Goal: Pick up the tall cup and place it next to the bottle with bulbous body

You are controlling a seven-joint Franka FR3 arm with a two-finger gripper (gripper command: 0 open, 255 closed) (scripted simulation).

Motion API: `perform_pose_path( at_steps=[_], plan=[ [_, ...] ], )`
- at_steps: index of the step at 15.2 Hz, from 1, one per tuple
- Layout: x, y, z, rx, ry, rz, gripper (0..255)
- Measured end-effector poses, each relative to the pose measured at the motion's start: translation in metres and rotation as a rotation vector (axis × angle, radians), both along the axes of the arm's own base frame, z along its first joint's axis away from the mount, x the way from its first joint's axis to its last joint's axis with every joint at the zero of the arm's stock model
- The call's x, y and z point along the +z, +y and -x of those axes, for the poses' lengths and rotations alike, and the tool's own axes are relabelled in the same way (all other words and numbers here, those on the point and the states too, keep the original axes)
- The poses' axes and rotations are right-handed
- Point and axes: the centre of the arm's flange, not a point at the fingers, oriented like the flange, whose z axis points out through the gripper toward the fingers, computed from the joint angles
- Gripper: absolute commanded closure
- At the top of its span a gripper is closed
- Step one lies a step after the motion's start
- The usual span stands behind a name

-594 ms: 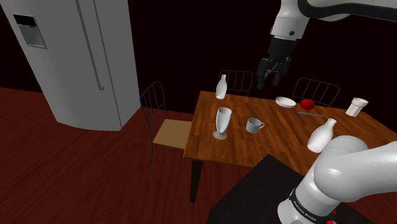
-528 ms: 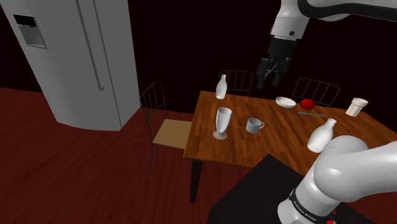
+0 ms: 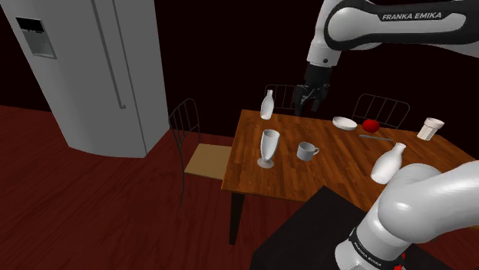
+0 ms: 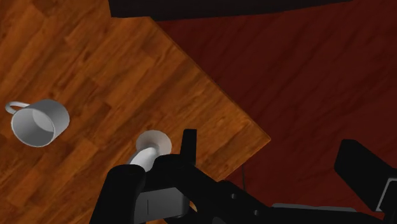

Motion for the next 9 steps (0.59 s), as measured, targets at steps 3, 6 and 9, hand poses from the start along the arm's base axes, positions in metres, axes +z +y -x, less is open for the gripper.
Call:
perform_pose_path(
  at_steps=[3, 6, 9],
  plan=[
    [-0.031, -0.014, -0.026, -0.002, 0.002, 0.003, 0],
    [-0.056, -0.025, -0.052, -0.004, 0.003, 0.006, 0],
    [-0.079, -0.036, -0.078, -0.005, 0.004, 0.009, 0]
  ],
)
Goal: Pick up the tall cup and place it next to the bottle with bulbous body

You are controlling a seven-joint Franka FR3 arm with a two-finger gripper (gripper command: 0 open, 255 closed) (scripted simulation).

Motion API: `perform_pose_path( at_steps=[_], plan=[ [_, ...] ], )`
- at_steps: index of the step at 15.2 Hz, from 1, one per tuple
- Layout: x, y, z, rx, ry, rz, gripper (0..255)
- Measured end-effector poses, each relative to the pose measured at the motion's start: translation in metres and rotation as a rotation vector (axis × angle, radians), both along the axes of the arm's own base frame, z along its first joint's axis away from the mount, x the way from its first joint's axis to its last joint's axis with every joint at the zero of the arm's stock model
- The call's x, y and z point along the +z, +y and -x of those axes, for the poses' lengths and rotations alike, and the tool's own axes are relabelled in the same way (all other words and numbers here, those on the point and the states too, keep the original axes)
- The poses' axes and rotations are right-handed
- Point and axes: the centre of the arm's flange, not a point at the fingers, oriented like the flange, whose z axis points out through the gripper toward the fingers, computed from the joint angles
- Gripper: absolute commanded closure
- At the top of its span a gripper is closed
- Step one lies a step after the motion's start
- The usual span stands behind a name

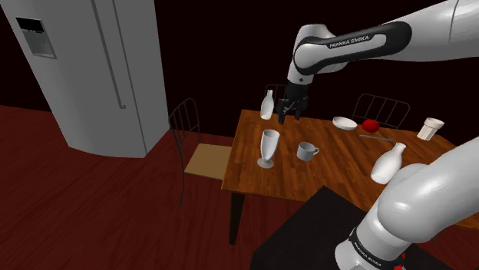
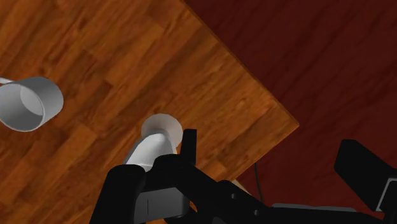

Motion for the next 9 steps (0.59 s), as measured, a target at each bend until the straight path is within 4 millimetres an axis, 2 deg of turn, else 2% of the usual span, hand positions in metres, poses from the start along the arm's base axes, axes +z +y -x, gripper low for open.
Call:
perform_pose_path(
  at_steps=[9],
  plan=[
    [-0.083, -0.043, -0.074, -0.006, 0.005, 0.010, 0]
  ],
)
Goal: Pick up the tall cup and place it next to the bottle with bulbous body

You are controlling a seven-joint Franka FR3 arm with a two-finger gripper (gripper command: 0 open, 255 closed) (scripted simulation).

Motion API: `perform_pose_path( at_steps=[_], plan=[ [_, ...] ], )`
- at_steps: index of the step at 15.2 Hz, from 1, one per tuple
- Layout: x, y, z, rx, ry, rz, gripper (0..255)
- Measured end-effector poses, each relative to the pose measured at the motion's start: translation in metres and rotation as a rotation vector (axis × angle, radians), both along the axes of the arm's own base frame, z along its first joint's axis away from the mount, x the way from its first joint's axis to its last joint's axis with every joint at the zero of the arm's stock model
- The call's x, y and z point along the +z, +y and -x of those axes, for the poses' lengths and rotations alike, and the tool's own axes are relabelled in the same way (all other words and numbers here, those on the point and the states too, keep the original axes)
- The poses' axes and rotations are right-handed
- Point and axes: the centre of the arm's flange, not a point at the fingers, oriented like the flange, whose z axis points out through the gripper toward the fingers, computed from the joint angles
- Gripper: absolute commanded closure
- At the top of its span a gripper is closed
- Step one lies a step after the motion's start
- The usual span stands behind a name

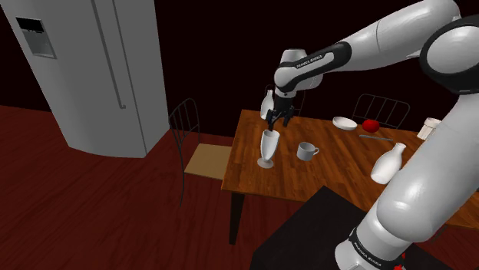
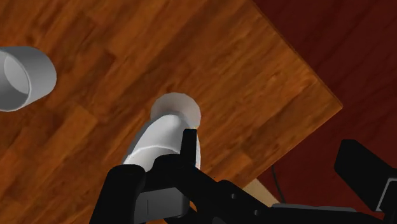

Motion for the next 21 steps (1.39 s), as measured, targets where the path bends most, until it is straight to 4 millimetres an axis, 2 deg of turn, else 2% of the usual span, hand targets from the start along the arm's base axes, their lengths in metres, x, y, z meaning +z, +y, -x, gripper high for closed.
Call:
perform_pose_path(
  at_steps=[10, 12, 18, 21],
  plan=[
    [-0.090, -0.049, -0.087, -0.006, 0.006, 0.011, 0],
    [-0.101, -0.051, -0.093, -0.006, 0.006, 0.012, 0],
    [-0.133, -0.053, -0.095, -0.006, 0.006, 0.012, 0],
    [-0.137, -0.053, -0.095, -0.006, 0.006, 0.012, 0]
  ],
)
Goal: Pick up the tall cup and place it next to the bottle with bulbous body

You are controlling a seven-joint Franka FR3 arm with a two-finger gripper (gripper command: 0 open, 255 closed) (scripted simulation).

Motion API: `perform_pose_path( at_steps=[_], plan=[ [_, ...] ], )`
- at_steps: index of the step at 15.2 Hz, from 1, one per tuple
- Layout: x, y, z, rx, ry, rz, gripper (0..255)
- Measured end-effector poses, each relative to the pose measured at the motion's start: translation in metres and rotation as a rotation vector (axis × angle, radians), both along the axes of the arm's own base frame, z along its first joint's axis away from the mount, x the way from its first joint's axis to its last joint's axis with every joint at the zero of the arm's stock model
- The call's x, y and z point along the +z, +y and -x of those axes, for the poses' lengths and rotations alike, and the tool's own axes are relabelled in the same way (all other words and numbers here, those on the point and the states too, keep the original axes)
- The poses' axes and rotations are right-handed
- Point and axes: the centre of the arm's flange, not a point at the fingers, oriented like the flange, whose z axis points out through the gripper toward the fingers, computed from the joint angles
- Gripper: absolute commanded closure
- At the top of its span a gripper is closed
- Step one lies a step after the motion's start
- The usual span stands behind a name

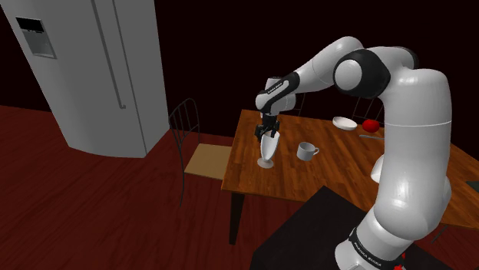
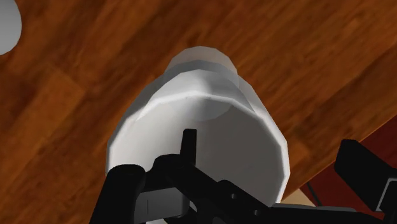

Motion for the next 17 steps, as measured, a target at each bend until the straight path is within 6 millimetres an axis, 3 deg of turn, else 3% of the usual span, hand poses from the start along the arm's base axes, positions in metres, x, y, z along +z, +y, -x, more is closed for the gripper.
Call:
perform_pose_path(
  at_steps=[3, 4, 14, 17],
  plan=[
    [-0.0004, -0.0001, 0.0000, 0.000, 0.000, 0.000, 0],
    [-0.0004, -0.0001, 0.0000, 0.000, 0.000, 0.000, 255],
    [-0.0002, 0.0000, -0.0001, 0.000, -0.001, 0.000, 255],
    [0.0093, 0.0004, -0.0005, 0.000, 0.001, 0.000, 255]
  ],
)
